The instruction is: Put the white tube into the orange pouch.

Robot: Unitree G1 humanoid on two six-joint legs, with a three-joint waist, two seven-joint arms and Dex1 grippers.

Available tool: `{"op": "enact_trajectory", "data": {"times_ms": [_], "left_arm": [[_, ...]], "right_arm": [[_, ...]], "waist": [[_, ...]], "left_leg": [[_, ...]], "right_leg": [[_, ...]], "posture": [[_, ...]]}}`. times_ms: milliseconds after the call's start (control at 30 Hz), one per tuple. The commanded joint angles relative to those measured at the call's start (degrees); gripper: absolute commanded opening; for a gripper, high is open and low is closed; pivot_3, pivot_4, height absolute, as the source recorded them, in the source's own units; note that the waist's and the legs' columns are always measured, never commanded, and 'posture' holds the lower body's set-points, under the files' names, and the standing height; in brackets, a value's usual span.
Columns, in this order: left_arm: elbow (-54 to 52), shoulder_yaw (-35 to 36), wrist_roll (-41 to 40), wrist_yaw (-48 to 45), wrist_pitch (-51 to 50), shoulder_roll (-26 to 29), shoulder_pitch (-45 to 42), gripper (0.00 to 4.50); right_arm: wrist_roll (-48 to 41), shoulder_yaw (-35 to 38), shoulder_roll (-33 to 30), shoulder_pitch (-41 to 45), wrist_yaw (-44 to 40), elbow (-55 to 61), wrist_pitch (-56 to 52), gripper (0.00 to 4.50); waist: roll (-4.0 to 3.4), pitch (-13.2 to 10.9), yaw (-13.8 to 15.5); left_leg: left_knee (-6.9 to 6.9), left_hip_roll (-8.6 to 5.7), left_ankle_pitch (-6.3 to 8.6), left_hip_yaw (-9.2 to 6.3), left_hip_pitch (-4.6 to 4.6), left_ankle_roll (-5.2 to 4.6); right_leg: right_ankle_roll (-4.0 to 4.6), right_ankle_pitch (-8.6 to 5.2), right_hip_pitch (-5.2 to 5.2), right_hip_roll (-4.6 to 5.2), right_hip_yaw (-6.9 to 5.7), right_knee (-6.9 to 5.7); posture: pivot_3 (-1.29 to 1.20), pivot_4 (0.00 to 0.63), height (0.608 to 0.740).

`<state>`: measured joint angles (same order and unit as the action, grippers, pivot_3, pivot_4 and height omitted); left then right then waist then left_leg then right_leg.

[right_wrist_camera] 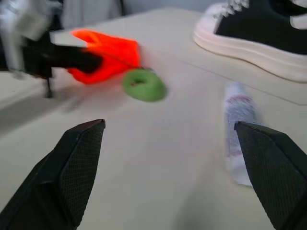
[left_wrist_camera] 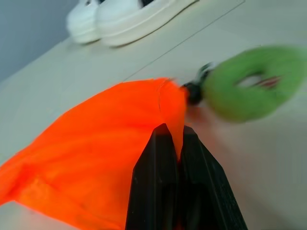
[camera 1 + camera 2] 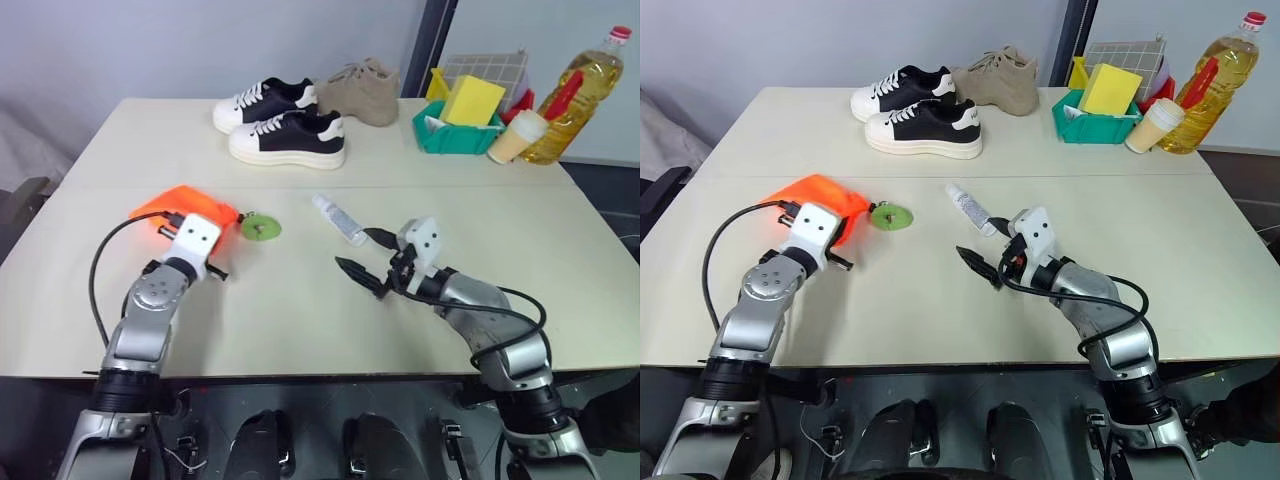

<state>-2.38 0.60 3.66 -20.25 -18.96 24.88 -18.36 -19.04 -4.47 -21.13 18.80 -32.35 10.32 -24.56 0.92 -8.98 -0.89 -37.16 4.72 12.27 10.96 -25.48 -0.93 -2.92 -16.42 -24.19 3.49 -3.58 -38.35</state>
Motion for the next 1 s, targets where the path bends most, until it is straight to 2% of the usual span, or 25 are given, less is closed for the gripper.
{"op": "enact_trajectory", "data": {"times_ms": [33,200,333,533,700,900,1000], "left_arm": [[-8.14,-3.51,-1.66,-1.79,-4.75,-2.41,-0.3,0.06],[-14.93,-6.39,-2.75,-2.79,-11.03,-4.98,0.1,0.06],[-20.01,-7.43,-3.43,-3.79,-15.21,-4.67,1.37,0.06],[-20.19,-0.06,-4.74,-3.21,-16.17,-0.48,3.85,0.06],[-14.45,6.4,-5.01,-3.79,-10.93,5.04,6.38,0.06],[-13.22,7.56,-7.44,-5.69,-7.77,5.79,6.98,0.06],[-13.26,7.27,-8.12,-6.05,-7.38,5.35,6.96,0.0]], "right_arm": [[3.59,0.35,1.79,4.5,3.27,-6.53,2.79,4.5],[6.56,0.18,3.77,9.47,4.59,-16.5,4.63,4.5],[8.09,-0.35,4.82,11.76,3.5,-22.22,6.33,4.5],[9.98,-0.7,6.83,14.33,3.3,-28.86,9.7,4.5],[11.23,-0.54,9.2,16.71,4.18,-34.44,11.81,4.5],[11.43,0.64,10.34,18.4,4.61,-37.96,13.58,4.5],[11.36,0.94,10.46,18.56,4.64,-38.68,14.08,3.64]], "waist": [[0.0,0.0,0.04],[0.0,0.0,-0.1],[0.0,0.0,-0.17],[0.0,0.0,-0.39],[-0.01,0.0,-0.49],[-0.01,0.0,-0.18],[-0.01,0.0,-0.31]], "left_leg": [[0.0,0.0,0.0,0.0,0.0,0.0],[0.01,0.01,-0.03,0.0,0.01,0.04],[0.03,0.03,-0.04,-0.01,0.01,0.05],[0.03,0.08,-0.08,-0.01,0.07,0.12],[0.04,0.08,-0.08,0.0,0.08,0.14],[0.04,0.04,-0.07,0.03,0.04,0.15],[0.05,0.03,-0.07,0.04,0.05,0.16]], "right_leg": [[-0.01,0.0,0.01,-0.01,0.0,0.0],[-0.03,0.01,0.01,-0.11,0.02,-0.02],[-0.04,0.0,0.0,-0.16,0.03,-0.04],[-0.04,0.0,-0.03,-0.13,0.05,-0.16],[-0.03,0.0,-0.05,-0.1,0.07,-0.18],[-0.02,0.0,-0.07,0.0,0.04,-0.17],[-0.02,0.0,-0.07,0.01,0.05,-0.18]], "posture": [[0.0,0.15,0.74],[0.0,0.15,0.74],[0.0,0.15,0.74],[0.0,0.15,0.74],[0.0,0.15,0.74],[0.0,0.15,0.74],[0.0,0.15,0.74]]}}
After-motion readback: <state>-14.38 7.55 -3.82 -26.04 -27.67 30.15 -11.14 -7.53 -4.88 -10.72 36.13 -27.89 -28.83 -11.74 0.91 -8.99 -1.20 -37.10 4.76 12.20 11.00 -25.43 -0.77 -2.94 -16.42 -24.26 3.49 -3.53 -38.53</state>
